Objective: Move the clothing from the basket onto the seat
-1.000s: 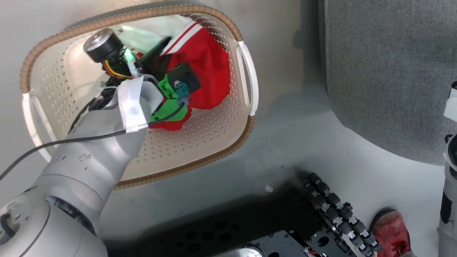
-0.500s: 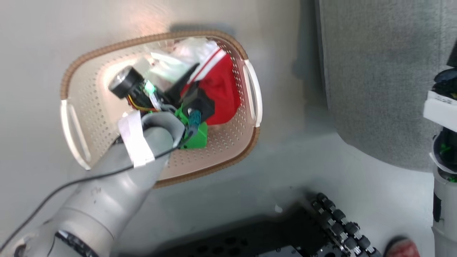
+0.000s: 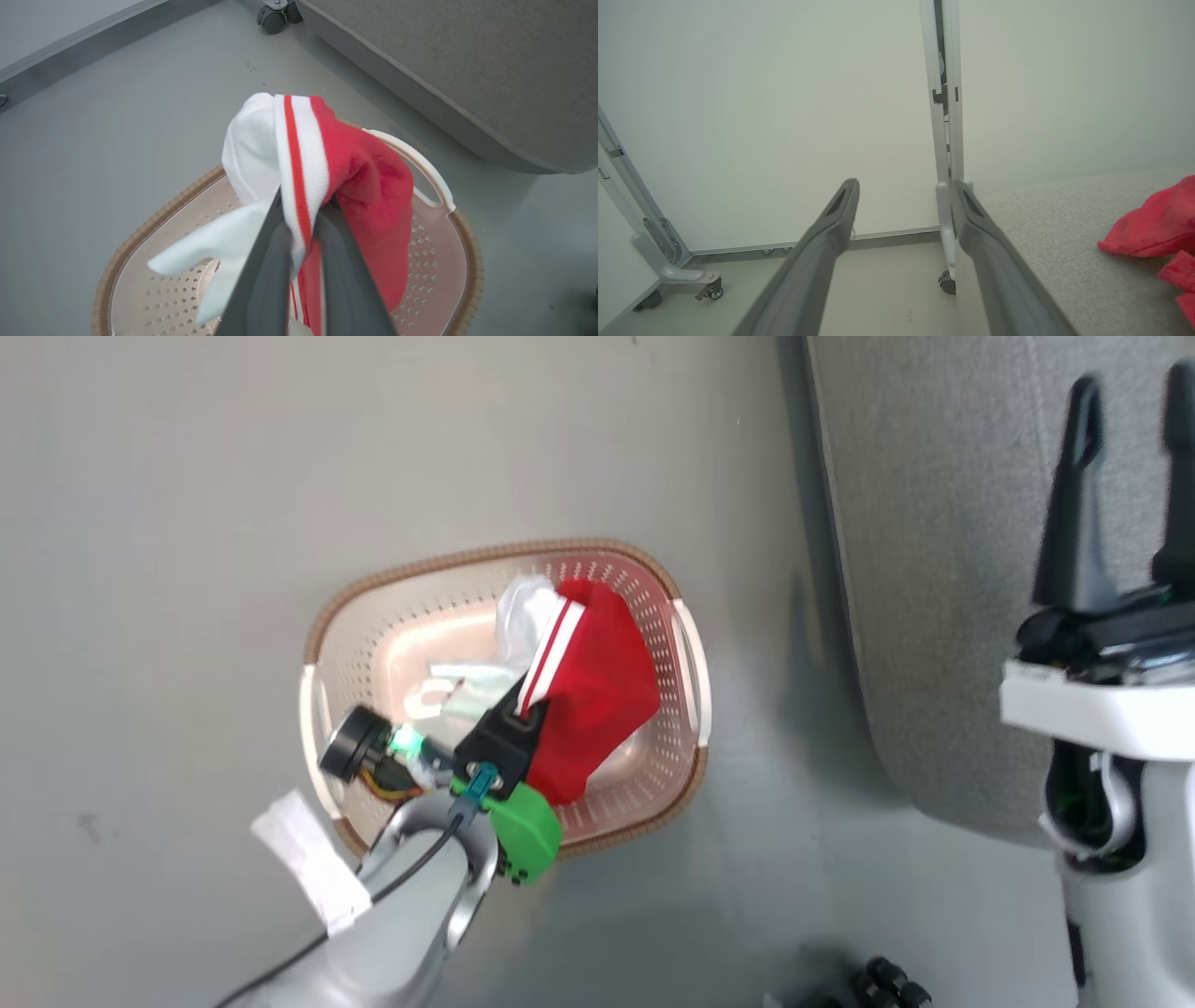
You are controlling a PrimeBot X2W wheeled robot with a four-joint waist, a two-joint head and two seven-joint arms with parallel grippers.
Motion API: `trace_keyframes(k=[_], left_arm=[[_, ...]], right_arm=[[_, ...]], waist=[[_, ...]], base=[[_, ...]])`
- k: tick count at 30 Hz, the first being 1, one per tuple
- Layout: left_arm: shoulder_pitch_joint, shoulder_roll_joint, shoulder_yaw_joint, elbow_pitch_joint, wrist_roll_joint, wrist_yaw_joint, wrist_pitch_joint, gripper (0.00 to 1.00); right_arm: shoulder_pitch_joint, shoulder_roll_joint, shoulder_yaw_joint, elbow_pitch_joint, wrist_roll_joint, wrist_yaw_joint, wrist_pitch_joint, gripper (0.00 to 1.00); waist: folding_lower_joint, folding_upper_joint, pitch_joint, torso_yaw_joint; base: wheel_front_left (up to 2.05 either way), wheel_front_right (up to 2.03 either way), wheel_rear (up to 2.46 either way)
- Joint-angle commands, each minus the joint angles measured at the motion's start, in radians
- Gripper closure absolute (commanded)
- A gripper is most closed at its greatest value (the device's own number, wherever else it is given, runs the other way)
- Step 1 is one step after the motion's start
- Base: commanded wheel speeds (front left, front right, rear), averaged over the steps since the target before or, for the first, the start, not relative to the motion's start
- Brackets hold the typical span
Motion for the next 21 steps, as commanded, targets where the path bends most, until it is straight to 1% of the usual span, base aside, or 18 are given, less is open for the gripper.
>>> trace_keyframes(k=[1, 8, 11, 14, 16, 21], left_arm=[[0.050, -0.006, 0.021, -0.023, -0.005, -0.005, -0.003, 1.00], [0.232, -0.009, 0.131, -0.131, 0.001, -0.017, -0.003, 1.00], [0.294, -0.011, 0.169, -0.164, 0.006, -0.024, -0.003, 1.00], [0.348, -0.012, 0.204, -0.189, 0.013, -0.031, -0.003, 1.00], [0.374, -0.013, 0.225, -0.207, 0.018, -0.033, -0.003, 1.00], [0.405, -0.017, 0.282, -0.263, 0.028, -0.033, -0.003, 1.00]], right_arm=[[0.040, 0.006, 0.007, 0.016, -0.004, -0.001, -0.003, 0.00], [0.188, 0.040, 0.062, 0.104, -0.010, -0.001, -0.003, 0.00], [0.249, 0.043, 0.086, 0.141, -0.016, -0.001, -0.003, 0.00], [0.313, 0.032, 0.123, 0.176, -0.031, -0.001, -0.003, 0.00], [0.348, 0.019, 0.144, 0.195, -0.044, -0.001, -0.003, 0.00], [0.404, 0.010, 0.169, 0.225, -0.059, -0.001, -0.003, 0.00]], waist=[[0.0001, 0.0000, -0.215, 0.079], [0.0001, 0.0000, -0.422, 0.100], [0.0001, 0.0000, -0.498, 0.105], [0.0001, 0.0000, -0.571, 0.106], [0.0001, 0.0000, -0.611, 0.106], [0.0001, 0.0000, -0.657, 0.103]], base=[[0.00, 0.00, 0.00], [0.00, 0.00, 0.00], [0.00, 0.00, 0.00], [0.00, 0.00, 0.00], [0.00, 0.00, 0.00], [0.00, 0.00, 0.00]])
